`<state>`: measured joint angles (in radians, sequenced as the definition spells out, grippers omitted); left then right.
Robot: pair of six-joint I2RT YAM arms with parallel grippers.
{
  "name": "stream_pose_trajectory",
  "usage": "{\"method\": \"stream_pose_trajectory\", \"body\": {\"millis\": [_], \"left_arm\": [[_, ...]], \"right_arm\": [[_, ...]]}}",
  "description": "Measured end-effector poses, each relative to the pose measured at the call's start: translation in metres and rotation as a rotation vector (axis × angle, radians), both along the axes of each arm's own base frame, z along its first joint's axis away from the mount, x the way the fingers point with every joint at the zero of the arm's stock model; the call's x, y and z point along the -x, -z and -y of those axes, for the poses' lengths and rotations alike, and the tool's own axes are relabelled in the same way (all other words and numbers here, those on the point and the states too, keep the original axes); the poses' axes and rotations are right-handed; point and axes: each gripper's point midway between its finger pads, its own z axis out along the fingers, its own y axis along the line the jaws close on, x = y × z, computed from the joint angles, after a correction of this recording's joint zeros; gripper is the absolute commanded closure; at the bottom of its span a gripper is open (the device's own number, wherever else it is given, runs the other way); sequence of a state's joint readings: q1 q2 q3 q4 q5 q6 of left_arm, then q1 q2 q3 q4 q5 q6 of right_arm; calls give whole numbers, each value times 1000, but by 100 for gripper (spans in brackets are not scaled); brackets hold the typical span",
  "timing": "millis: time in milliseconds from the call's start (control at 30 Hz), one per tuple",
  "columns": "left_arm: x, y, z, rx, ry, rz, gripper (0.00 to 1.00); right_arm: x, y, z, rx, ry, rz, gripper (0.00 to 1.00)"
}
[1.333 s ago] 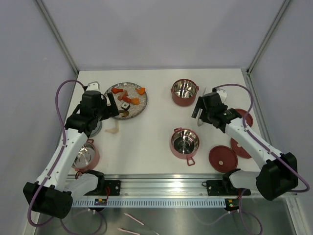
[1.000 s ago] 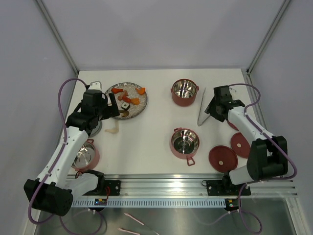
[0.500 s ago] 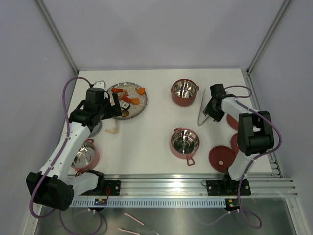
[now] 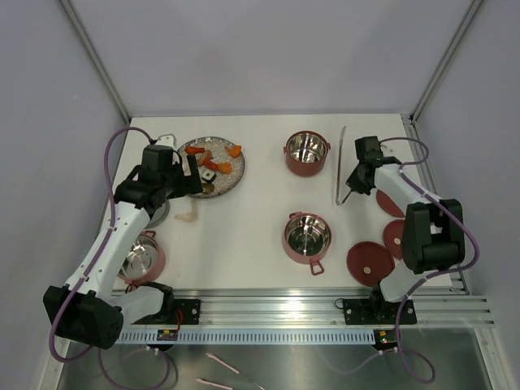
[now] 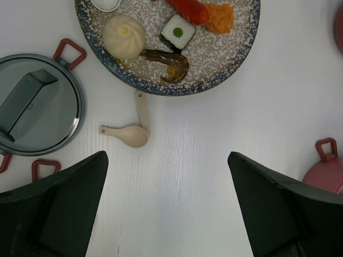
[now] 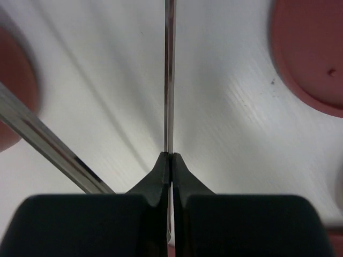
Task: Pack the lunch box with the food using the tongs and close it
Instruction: Pick up the clamp at the center of the board.
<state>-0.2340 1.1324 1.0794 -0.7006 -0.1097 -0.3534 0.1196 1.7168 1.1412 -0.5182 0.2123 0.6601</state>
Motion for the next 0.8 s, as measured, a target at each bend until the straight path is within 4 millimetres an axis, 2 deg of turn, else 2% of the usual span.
{"method": "stream_pose_trajectory", "body": {"millis": [167, 233, 333, 400, 433, 533, 600, 700, 800], "left_arm": [[-1, -7, -2, -16, 8, 5, 1], [-3, -14, -2, -18, 3, 24, 1], [-7, -25, -6, -29, -19, 52, 1], [-9, -29, -10, -39, -40, 66, 1], [-10, -30, -12, -43, -53, 71, 1], [-11, -35, -17, -44, -91, 90, 1], [-10, -43, -21, -37, -125, 123, 1], [-4, -61, -28, -13, -178, 209, 1], [5, -75, -36, 12, -221, 285, 1]], "right_arm": [[9, -70, 5, 31, 2, 155, 100], [16, -96, -1, 57, -21, 209, 100], [25, -130, -35, 80, -117, 259, 100], [29, -146, -65, 69, -199, 288, 100], [33, -154, -87, 56, -257, 305, 100], [47, -165, -130, 32, -373, 314, 100], [56, -165, -157, 20, -440, 307, 100], [67, -150, -191, 11, -520, 267, 100], [79, -124, -217, 8, -581, 200, 100]]}}
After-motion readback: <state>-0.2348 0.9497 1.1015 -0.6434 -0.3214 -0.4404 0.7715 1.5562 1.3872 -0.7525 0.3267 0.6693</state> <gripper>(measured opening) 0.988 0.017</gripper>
